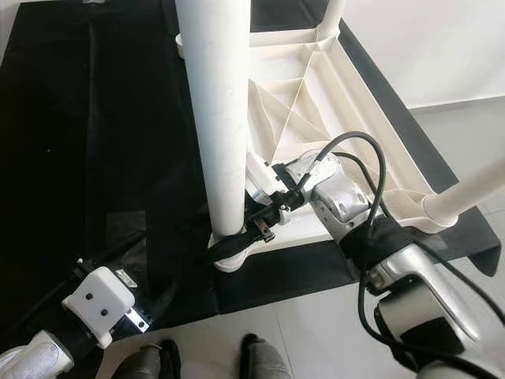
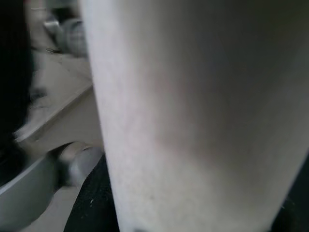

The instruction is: Building children table

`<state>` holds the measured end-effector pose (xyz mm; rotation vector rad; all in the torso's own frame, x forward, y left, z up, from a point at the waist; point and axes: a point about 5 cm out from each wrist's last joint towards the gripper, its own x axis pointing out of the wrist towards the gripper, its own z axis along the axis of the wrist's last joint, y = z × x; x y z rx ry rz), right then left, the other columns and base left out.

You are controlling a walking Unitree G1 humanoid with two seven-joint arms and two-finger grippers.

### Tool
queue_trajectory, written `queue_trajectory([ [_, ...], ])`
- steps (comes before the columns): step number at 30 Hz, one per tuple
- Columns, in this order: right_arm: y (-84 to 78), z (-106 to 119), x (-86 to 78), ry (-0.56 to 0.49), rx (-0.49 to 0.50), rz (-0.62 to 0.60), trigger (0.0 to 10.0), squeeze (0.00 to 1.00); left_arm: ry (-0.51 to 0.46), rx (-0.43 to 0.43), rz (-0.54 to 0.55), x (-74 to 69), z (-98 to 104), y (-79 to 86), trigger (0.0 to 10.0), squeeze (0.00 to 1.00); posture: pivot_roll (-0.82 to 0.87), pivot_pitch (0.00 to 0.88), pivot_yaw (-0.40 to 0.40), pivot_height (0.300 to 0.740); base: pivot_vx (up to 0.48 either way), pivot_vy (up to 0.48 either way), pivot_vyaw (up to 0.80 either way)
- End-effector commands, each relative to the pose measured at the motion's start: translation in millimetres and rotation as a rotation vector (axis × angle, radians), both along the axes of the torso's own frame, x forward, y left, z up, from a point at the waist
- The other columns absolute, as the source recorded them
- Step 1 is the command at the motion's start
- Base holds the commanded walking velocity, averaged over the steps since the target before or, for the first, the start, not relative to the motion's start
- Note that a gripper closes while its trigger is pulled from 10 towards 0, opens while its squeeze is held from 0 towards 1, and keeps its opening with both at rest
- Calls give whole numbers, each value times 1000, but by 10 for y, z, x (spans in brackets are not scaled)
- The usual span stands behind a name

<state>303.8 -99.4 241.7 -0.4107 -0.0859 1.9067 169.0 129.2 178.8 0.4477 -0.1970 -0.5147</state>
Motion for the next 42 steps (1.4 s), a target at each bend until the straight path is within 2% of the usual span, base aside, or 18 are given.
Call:
queue_trajectory([
  [1, -69, -519, 60, 61, -230, -252, 10000, 0, 33, -1, 10, -5, -73, 12, 10000, 0, -100, 321, -74, 740, 0, 0, 0],
  [3, 2, -550, 45, 122, -184, -473, 10000, 0, 36, -30, 36, 13, -67, 39, 10000, 0, -108, 319, -89, 740, 0, 0, 0],
  [4, 37, -573, 60, 147, -146, -626, 10000, 0, 39, -53, 58, 30, -61, 65, 10000, 0, -107, 315, -95, 740, 0, 0, 0],
  [5, 37, -573, 60, 147, -146, -626, 10000, 0, 39, -53, 58, 30, -61, 65, 10000, 0, -107, 315, -95, 740, 0, 0, 0],
  [6, 59, -602, 107, 148, -75, -874, 10000, 0, 41, -75, 82, 48, -54, 99, 10000, 0, -107, 315, -95, 740, 0, 0, 0],
  [7, 94, -670, -24, 185, 15, -1073, 10000, 0, 41, -115, 137, 96, -38, 190, 10000, 0, -116, 308, -78, 740, 0, 0, 0],
  [8, 94, -670, -24, 185, 15, -1073, 10000, 0, 41, -115, 137, 96, -38, 190, 10000, 0, -116, 308, -78, 740, 0, 0, 0],
  [9, 110, -723, -168, 209, 65, -1199, 10000, 0, 37, -140, 180, 136, -24, 281, 10000, 0, -121, 303, -72, 740, 0, 0, 0],
  [10, 124, -750, -282, 215, 92, -1261, 10000, 0, 33, -162, 213, 170, -11, 358, 10000, 0, -126, 294, -66, 740, 0, 0, 0],
  [11, 133, -758, -316, 197, 100, -1277, 10000, 0, 26, -195, 240, 214, 21, 437, 10000, 0, -125, 279, -61, 740, 0, 0, 0],
  [18, 172, -741, -172, 117, 89, -1285, 10000, 0, -22, -271, 255, 374, 211, 671, 10000, 0, -113, 228, -45, 740, 0, 0, 0],
  [24, 270, -671, -155, 109, 113, -1296, 10000, 0, -46, -296, 245, 430, 299, 715, 10000, 0, -106, 193, -33, 740, 0, 0, 0],
  [29, 264, -633, -122, 104, 134, -1276, 10000, 0, -45, -308, 231, 443, 313, 710, 10000, 0, -108, 177, -31, 740, 0, 0, 0],
  [30, 274, -588, -110, 92, 157, -1204, 10000, 0, -39, -317, 220, 443, 310, 701, 10000, 0, -109, 170, -31, 740, 0, 0, 0],
  [31, 274, -588, -110, 92, 157, -1204, 10000, 0, -39, -317, 220, 443, 310, 701, 10000, 0, -109, 170, -31, 740, 0, 0, 0],
  [33, 287, -492, -125, 93, 208, -1011, 10000, 0, -28, -340, 194, 445, 325, 688, 10000, 0, -107, 163, -30, 740, 0, 0, 0],
  [34, 287, -492, -125, 93, 208, -1011, 10000, 0, -28, -340, 194, 445, 325, 688, 10000, 0, -107, 163, -30, 740, 0, 0, 0],
  [42, 200, -437, -161, 100, 191, -772, 10000, 0, -20, -391, 145, 463, 424, 715, 10000, 0, -100, 159, -26, 740, 0, 0, 0],
])
